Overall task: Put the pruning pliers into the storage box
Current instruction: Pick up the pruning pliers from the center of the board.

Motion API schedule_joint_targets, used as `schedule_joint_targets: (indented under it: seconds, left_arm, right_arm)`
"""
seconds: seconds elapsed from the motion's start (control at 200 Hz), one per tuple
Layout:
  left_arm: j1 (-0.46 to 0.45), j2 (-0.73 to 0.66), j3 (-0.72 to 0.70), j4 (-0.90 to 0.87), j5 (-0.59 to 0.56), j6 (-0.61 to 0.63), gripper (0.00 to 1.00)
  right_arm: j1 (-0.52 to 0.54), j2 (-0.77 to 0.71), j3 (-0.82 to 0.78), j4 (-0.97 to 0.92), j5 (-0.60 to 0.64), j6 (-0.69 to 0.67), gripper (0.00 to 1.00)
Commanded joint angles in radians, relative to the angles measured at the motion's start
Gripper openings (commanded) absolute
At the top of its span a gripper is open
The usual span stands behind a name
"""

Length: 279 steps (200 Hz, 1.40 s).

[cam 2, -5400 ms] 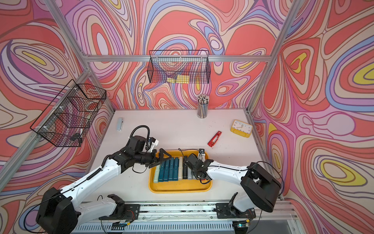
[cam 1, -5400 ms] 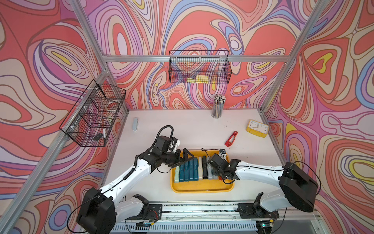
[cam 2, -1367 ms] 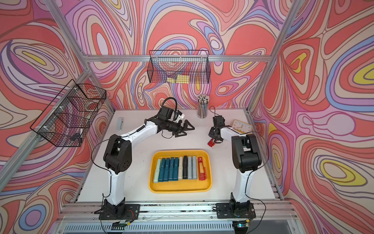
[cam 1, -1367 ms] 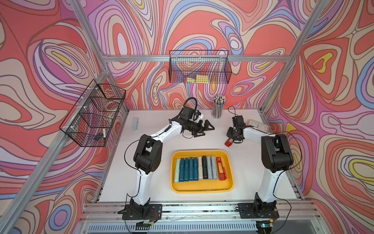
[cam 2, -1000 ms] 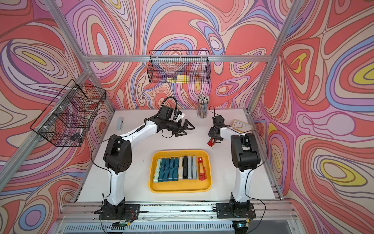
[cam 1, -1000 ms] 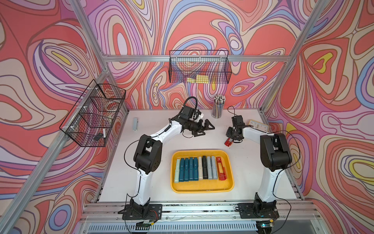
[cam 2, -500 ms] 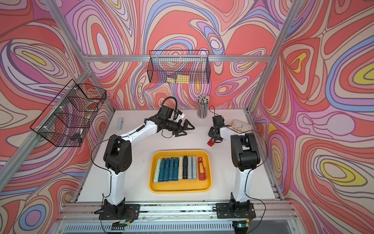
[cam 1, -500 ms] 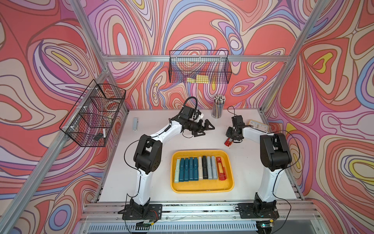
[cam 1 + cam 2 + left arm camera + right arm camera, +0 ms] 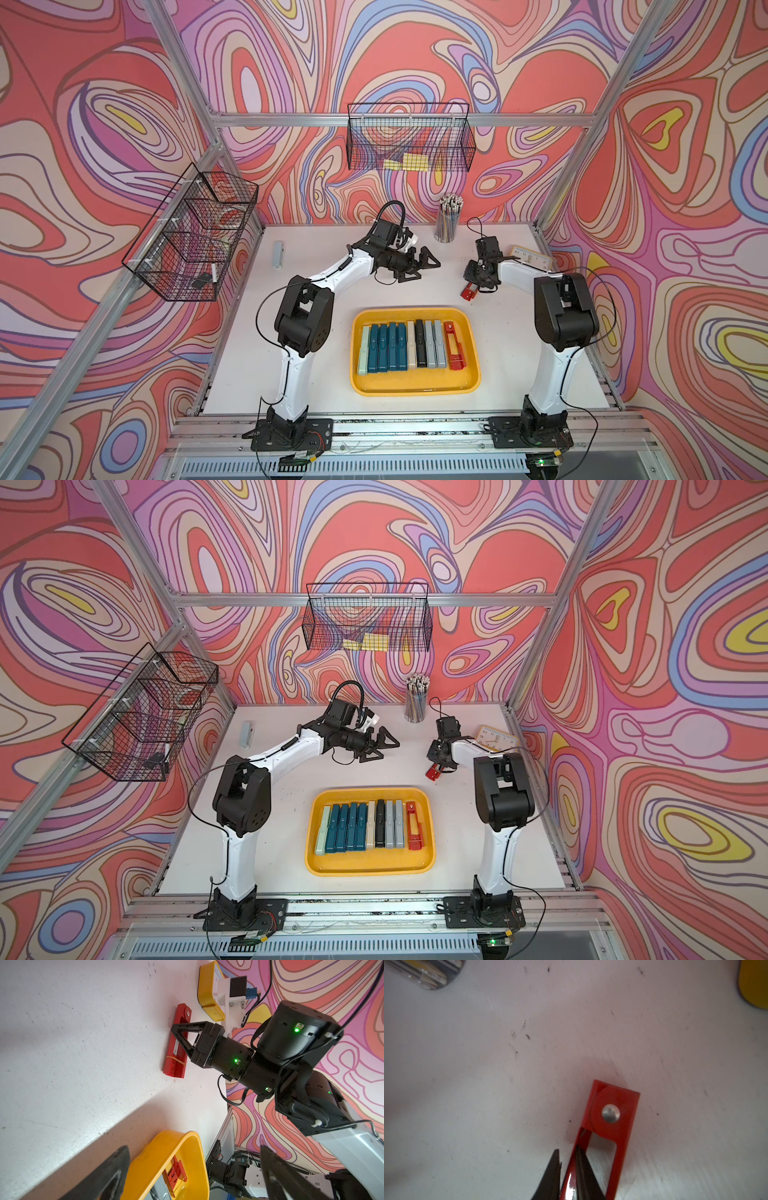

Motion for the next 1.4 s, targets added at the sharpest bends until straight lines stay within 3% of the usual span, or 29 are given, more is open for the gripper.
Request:
schedule_joint_targets:
  seconds: [0.0, 0.396, 0.561, 0.991, 1.392]
  left_arm:
    - [-0.001, 0.025, -0.005, 0.026, -0.001, -0.005, 0.99]
    - [-0.001, 0.023, -0.006, 0.022, 0.000, -0.005, 0.99]
    - [-0.001, 0.019, -0.011, 0.023, 0.000, -0.005, 0.99]
    - [0.001, -0.035, -0.026, 0.014, -0.010, 0.005, 0.99]
    - [0.009, -0.159, -0.165, 0.047, -0.041, 0.003, 0.99]
  right_arm:
    - [-0.004, 0.006, 0.030, -0.003, -0.011, -0.006, 0.18]
    - [-0.006, 0.042, 0.021, 0.005, -0.027, -0.008, 0.16]
    - [-0.004, 0.044, 0.014, 0.003, -0.036, -0.012, 0.00]
    - [-0.003, -0.062, 0.017, -0.011, -0.059, -0.065, 0.00]
    - [0.028, -0.221, -0.031, -0.077, -0.068, -0.097, 0.00]
